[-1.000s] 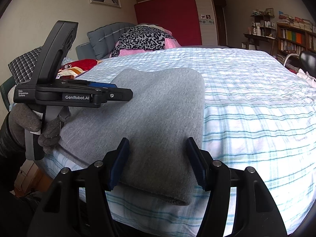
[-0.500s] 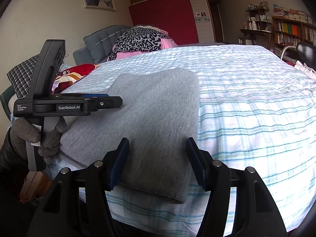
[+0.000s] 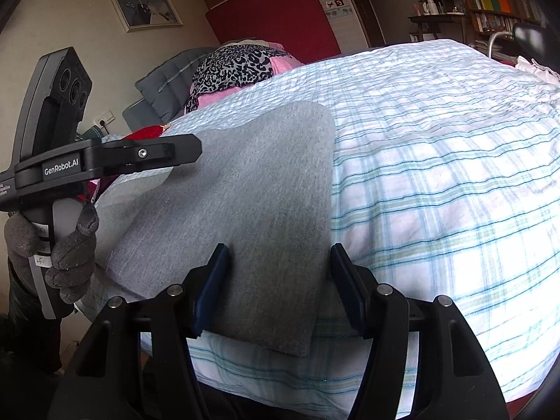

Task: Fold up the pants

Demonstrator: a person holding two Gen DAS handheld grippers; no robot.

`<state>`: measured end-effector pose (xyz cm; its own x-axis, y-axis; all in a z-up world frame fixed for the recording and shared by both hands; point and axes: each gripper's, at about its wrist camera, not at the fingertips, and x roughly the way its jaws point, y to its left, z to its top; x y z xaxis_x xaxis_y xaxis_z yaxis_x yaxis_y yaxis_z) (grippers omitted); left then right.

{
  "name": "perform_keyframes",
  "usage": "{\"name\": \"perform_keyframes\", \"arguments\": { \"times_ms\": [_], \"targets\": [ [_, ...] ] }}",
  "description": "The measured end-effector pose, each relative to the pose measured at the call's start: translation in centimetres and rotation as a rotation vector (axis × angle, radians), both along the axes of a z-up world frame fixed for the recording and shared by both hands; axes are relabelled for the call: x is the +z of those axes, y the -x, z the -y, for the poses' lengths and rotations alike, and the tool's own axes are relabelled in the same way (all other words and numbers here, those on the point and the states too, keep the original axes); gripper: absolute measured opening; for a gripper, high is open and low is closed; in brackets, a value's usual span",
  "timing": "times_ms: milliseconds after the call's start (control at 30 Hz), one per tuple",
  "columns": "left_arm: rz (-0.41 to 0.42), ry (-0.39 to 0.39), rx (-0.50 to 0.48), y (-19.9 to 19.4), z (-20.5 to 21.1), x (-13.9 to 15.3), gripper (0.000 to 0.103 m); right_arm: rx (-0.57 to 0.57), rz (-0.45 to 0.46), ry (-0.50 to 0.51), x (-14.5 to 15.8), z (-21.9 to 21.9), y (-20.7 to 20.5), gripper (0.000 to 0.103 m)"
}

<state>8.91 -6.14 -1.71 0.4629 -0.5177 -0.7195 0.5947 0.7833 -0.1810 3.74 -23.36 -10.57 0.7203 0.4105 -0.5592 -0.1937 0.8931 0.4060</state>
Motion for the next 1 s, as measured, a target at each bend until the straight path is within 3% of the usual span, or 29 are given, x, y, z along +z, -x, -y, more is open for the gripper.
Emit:
{"name": "perform_keyframes", "arguments": {
  "times_ms": [300,567,767,867,1000],
  "targets": [
    [-0.119,-0.015,-0.032,-2.3,4.1,-1.1,0.076,0.030,0.058,0.017,0.6,-0.6,1.4,0.040],
    [-0.127,-0.024,-0.029,-2.5,4.9,-1.3,0.076,0.034,0.080,0.020,0.9,-1.0,1.9,0.039],
    [-0.114,-0.011,0.022,-1.7,2.3,-1.4,0.076,0.027,0.062,0.011,0.8,-0.3,1.9,0.040],
    [-0.106,0.012,0.073,-1.1,-0.2,-1.4,0.076,0.008,0.064,0.036,1.0,-0.4,2.0,0.047],
    [-0.099,0.050,0.160,-0.2,-4.5,-1.3,0.076,-0.032,0.096,0.082,1.8,-0.5,2.3,0.049]
  ]
}}
